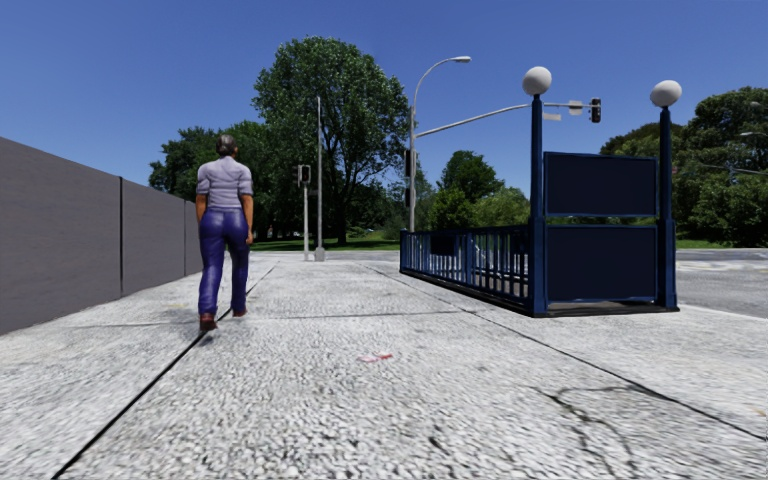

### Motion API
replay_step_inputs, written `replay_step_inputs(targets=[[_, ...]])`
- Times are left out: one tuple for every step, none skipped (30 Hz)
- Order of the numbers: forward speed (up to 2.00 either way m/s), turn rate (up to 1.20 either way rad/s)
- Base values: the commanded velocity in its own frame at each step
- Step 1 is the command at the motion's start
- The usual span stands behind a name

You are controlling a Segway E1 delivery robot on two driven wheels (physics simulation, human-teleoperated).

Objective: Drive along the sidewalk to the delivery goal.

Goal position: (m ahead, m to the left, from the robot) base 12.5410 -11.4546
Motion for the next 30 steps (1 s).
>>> replay_step_inputs(targets=[[1.53,0.00],[1.48,0.00],[1.48,0.00],[1.41,0.08],[1.25,0.22],[1.25,0.22],[1.11,0.32],[1.06,0.35],[1.06,0.35],[1.04,0.22],[1.04,0.00],[1.04,0.00],[1.04,0.00],[1.05,0.00],[1.05,0.00],[1.05,0.00],[1.06,0.00],[1.08,0.00],[1.08,0.00],[1.09,0.00],[1.12,0.00],[1.12,0.00],[1.15,0.00],[1.32,0.00],[1.57,0.00],[1.57,0.00],[1.57,0.00],[1.57,0.00],[1.57,0.00],[1.57,0.00]])
